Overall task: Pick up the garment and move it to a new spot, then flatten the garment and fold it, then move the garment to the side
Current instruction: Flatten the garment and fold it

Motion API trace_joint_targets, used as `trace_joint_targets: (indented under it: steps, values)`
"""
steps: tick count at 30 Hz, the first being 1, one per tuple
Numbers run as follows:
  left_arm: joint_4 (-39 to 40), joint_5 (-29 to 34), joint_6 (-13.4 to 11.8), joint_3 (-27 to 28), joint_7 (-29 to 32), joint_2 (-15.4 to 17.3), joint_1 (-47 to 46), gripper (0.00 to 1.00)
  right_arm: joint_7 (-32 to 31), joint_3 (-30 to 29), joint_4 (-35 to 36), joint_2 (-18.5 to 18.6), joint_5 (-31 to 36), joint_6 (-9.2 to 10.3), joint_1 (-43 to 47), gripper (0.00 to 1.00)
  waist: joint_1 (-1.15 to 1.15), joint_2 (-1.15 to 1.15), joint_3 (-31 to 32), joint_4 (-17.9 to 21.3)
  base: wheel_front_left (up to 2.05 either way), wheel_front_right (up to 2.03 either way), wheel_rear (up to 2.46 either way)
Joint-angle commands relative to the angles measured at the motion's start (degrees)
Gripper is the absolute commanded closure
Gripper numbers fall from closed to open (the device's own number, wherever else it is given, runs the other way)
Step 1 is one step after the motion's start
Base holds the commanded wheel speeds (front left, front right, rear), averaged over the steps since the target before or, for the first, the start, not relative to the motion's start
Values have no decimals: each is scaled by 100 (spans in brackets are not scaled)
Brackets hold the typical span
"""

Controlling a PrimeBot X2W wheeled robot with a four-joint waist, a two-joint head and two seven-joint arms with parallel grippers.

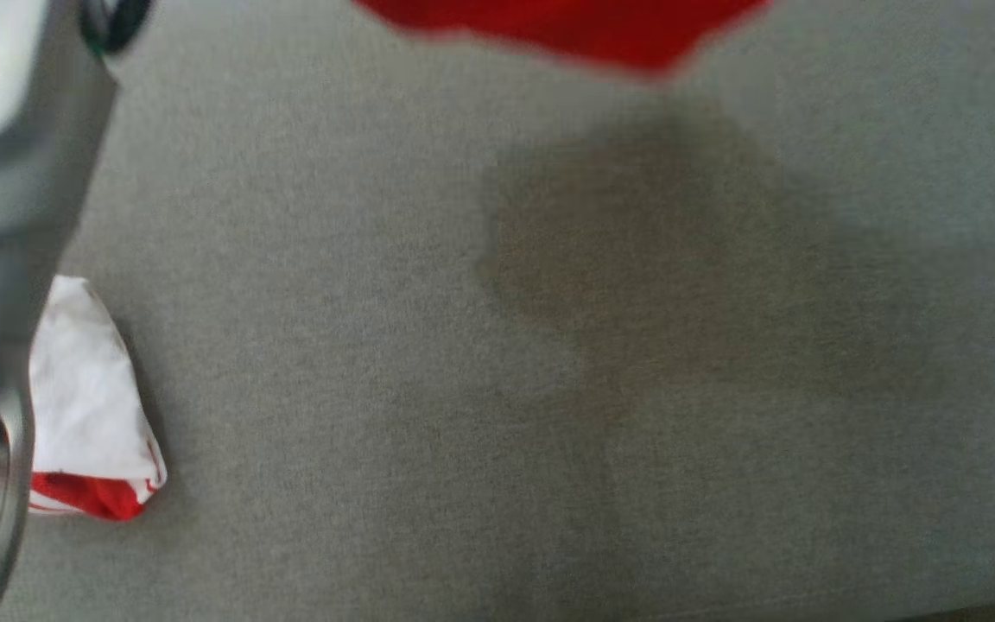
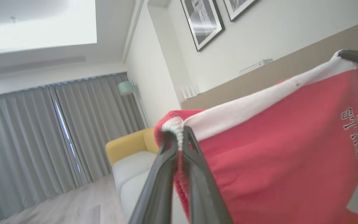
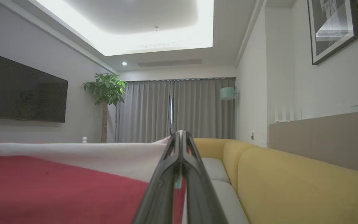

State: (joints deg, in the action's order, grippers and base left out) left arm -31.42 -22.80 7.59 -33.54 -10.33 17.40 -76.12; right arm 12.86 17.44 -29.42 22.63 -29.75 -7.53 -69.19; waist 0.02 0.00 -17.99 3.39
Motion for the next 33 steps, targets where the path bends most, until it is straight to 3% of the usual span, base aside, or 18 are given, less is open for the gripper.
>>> trace_joint_targets:
  steps: [1, 6, 10, 17, 25, 33]
  values:
    - [28, 38, -12, 190, -123, 127, -324, 100, 83, 51, 91, 62, -22, 4, -213, 100, -2, 0, -272, -99, 0, 0, 0]
    - [-449, -47, -11, 14, -418, -77, -308, 100, 208, 142, 40, 173, -14, 4, -453, 100, -2, 0, -388, -146, 0, 0, 0]
    - [-334, -153, -11, -183, -461, -86, 315, 100, 211, 57, 411, 226, 17, 4, 180, 100, -2, 0, -434, -143, 0, 0, 0]
    - [497, -80, -10, -127, -465, -283, 2397, 100, 213, -461, 921, 243, 38, 4, 2280, 100, -2, 0, -188, -156, 0, 0, 0]
    - [1021, 443, -85, -11, -466, -522, 5033, 100, 211, -824, 1583, 268, -94, 4, 5045, 100, -2, 0, 511, -71, 0, 0, 0]
    - [1113, 779, -119, -44, -466, -612, 6470, 100, -174, -1240, 2473, 231, -138, 4, 6927, 100, -2, 0, 1027, -64, 0, 0, 0]
